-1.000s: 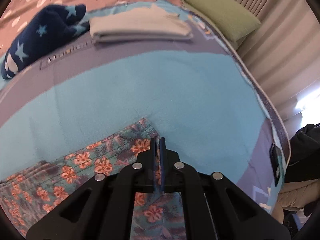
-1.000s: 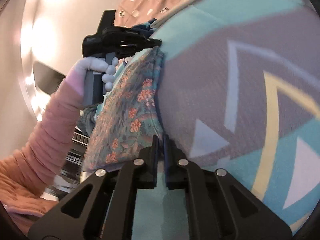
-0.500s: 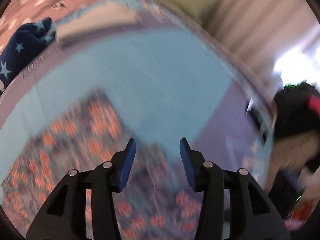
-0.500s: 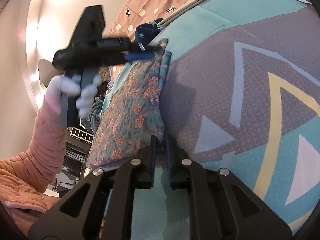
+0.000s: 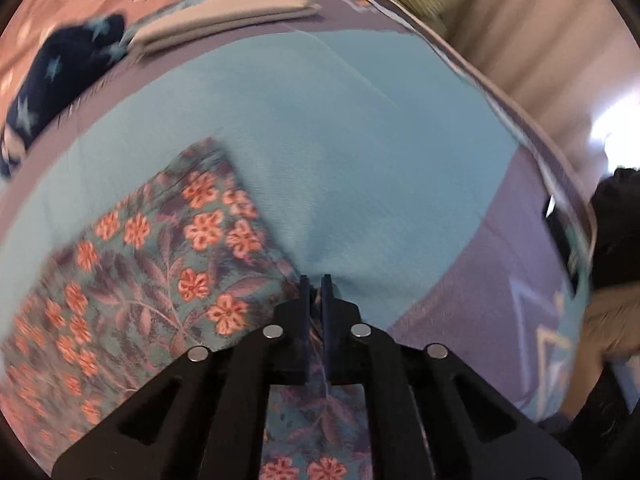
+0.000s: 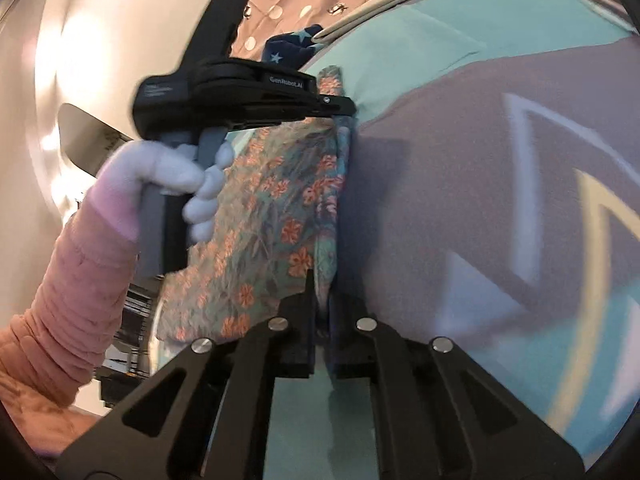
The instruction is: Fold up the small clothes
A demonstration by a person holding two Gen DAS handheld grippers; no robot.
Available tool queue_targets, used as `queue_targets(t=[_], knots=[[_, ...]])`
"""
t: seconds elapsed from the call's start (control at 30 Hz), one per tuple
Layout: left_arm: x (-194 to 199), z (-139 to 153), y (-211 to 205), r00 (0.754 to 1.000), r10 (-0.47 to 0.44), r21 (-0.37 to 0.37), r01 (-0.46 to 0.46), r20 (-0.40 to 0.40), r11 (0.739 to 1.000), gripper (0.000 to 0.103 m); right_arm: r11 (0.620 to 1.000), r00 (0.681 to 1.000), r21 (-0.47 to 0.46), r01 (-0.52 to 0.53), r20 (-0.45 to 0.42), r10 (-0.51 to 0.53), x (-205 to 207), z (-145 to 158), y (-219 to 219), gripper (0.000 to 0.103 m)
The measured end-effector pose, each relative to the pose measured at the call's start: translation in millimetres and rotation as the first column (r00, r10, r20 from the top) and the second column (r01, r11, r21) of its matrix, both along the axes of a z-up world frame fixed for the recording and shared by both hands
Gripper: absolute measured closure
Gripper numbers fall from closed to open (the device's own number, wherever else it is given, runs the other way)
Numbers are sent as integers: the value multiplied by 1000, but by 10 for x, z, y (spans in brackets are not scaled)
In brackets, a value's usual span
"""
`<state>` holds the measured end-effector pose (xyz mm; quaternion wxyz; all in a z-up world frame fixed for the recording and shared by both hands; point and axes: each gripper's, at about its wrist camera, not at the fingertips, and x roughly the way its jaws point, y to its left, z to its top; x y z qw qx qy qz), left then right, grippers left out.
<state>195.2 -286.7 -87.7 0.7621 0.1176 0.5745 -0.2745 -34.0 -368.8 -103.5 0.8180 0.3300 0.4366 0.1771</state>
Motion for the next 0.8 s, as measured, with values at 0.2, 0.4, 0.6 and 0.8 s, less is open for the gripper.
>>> queue_targets(t=[0.2, 0.4, 0.6, 0.8], knots=[[-47, -44, -53, 997, 1, -45, 3, 81, 999, 102, 999, 1000, 36, 16, -15, -15, -116, -76, -99, 96], [-411, 383, 285, 975, -33, -70, 50, 218, 996, 59, 984, 996, -160, 84, 38, -79, -299, 205, -111, 84], [-953, 860, 851, 932, 13, -104, 26, 362, 994, 44, 968, 989, -220, 121, 107, -99, -498, 450, -28, 78], [-1467, 1013, 1676, 912, 122, -136, -74, 391, 988, 36, 960, 989, -279, 36, 149, 6, -446, 651, 451, 70]])
